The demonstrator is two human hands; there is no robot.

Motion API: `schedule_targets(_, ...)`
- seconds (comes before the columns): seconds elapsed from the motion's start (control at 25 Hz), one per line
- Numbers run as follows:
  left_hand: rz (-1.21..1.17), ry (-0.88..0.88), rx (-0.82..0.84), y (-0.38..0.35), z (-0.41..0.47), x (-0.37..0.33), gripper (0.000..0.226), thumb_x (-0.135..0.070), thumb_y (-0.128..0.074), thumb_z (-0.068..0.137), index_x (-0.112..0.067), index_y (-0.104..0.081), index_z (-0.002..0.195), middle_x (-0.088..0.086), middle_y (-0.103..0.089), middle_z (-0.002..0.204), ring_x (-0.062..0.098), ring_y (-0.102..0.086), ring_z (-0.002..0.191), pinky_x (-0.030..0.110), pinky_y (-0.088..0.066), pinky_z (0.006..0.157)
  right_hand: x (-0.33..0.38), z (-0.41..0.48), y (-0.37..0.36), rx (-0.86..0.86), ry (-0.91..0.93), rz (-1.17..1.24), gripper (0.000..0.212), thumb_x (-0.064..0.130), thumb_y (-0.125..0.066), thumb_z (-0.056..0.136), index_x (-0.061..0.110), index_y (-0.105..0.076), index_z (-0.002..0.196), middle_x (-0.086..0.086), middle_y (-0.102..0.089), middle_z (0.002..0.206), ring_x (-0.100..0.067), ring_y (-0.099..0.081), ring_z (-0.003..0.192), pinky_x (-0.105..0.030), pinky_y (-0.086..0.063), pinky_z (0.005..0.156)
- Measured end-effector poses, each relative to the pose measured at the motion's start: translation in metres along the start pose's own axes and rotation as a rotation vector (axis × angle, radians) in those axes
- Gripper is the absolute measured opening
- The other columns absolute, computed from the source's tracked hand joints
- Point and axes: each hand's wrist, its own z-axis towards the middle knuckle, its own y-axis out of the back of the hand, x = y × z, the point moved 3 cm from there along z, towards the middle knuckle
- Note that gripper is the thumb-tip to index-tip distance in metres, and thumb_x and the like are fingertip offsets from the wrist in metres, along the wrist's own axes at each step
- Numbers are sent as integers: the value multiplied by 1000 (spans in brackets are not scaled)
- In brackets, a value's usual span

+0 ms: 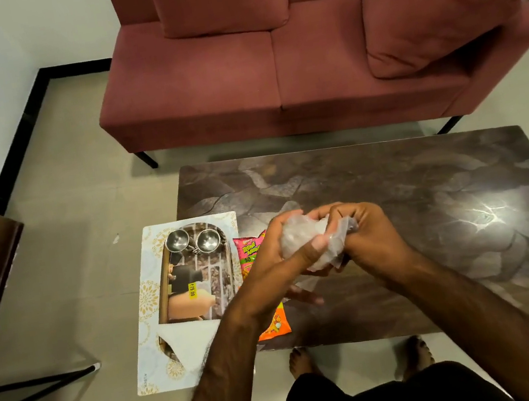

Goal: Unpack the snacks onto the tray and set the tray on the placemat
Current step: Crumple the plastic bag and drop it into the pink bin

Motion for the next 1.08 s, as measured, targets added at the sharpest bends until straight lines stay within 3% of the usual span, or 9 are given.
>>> schedule_targets(0.12,13,-15,-62,-25,14,-3,47,-41,-75,86,-33,-53,127,10,-69,119,36,-76,84,40,-60,54,7,-6,14,-6,10,-92,10,-14,-67,86,-15,-68,95,-15,-70,119,-33,-73,92,-34,-61,59)
schedule_targets(0.24,-9,-18,-31,-36,26,-12,28,-27,-61,98,-30,-55,125,15,-68,119,26,-73,72,38,-59,52,6,-17,40,143,-56,18,33,-5,-64,90,6,-67,121,-5,-62,135,-33,-72,105,-42,-64,72)
schedule_targets(0.4,-2,8,53,-50,35,-18,32,-9,-51,102,-27,-52,129,18,-60,125,25,-70,69,37,-57,48,4,-25,80,243,-205,393,74,7,-64,86,40,-42,149,0,-60,147,-48,-67,113,-43,-63,71)
schedule_targets(0.52,106,-60,32,-73,43,-20,41,3,-38,95,-27,-52,120,14,-61,111,21,-67,60,28,-47,39,1,-29,100,246,-196,330,83,4,-75,85,43,-41,149,0,-60,147,-48,-70,109,-43,-65,70)
schedule_targets(0.64,185,-89,-10,-94,52,-24,43,3,-33,92,-30,-51,114,17,-60,103,23,-62,56,24,-40,38,-3,-36,112,142,-120,121,75,12,-87,77,35,-56,141,1,-66,137,-50,-73,92,-49,-64,73)
schedule_targets(0.8,275,-133,34,-118,62,-23,32,0,-41,99,-25,-43,118,16,-54,117,33,-71,72,35,-53,43,-11,-51,132,-32,-38,104,56,11,-88,75,27,-68,125,-1,-72,126,-39,-78,85,-46,-65,72)
schedule_targets(0.96,277,-172,106,-163,72,-17,30,-5,-50,97,-26,-53,118,7,-65,117,35,-69,102,54,-62,67,-24,-60,175,-307,-9,148,35,-3,-77,82,16,-70,110,-13,-79,98,-36,-77,71,-38,-63,59)
schedule_targets(1.08,262,-75,274,-203,84,-5,53,-15,-64,91,-44,-49,133,-3,-62,131,27,-69,111,50,-63,79,-39,-66,212,-461,-82,230,26,-7,-73,84,11,-68,102,-13,-78,88,-29,-75,63,-33,-60,53)
